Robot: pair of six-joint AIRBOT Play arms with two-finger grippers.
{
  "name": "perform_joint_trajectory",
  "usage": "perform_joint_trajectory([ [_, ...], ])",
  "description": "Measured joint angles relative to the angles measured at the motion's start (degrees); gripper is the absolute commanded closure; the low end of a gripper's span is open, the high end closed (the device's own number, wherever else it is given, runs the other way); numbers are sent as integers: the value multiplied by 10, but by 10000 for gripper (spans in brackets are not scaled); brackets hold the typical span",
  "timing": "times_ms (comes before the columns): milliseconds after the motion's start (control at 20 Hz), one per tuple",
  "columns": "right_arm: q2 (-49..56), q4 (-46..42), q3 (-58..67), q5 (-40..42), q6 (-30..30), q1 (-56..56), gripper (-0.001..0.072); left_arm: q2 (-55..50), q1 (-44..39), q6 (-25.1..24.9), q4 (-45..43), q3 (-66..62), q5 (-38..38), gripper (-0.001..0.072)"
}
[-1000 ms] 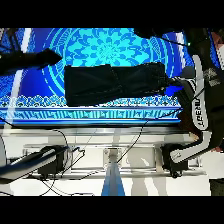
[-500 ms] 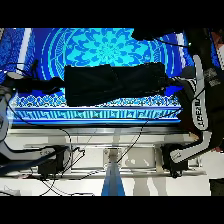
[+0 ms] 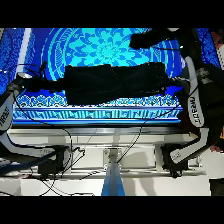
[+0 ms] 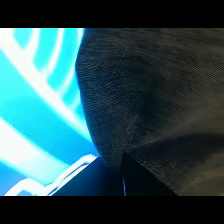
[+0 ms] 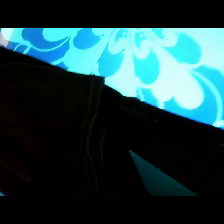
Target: Fold the clothes and pants, and hang the long-sleeved shirts on hangers.
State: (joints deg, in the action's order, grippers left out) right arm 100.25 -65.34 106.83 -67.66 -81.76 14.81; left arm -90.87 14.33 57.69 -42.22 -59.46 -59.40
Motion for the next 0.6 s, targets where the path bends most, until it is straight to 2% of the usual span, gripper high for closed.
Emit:
perform_joint_trajectory([
  [200,31,26,-63,35,-3,70,388,49,0,24,-12,-83,-83,684],
  [250,42,34,-73,48,-9,93,442,66,1,30,-17,-104,-111,683],
  [300,52,39,-80,64,-19,118,607,85,2,39,-20,-126,-143,683],
  [350,63,45,-85,89,-35,145,671,105,3,46,-22,-144,-171,683],
  [450,83,51,-92,131,-60,197,670,152,9,54,-25,-172,-219,683],
  [600,98,65,-95,185,-80,265,670,217,21,63,-28,-190,-247,683],
])
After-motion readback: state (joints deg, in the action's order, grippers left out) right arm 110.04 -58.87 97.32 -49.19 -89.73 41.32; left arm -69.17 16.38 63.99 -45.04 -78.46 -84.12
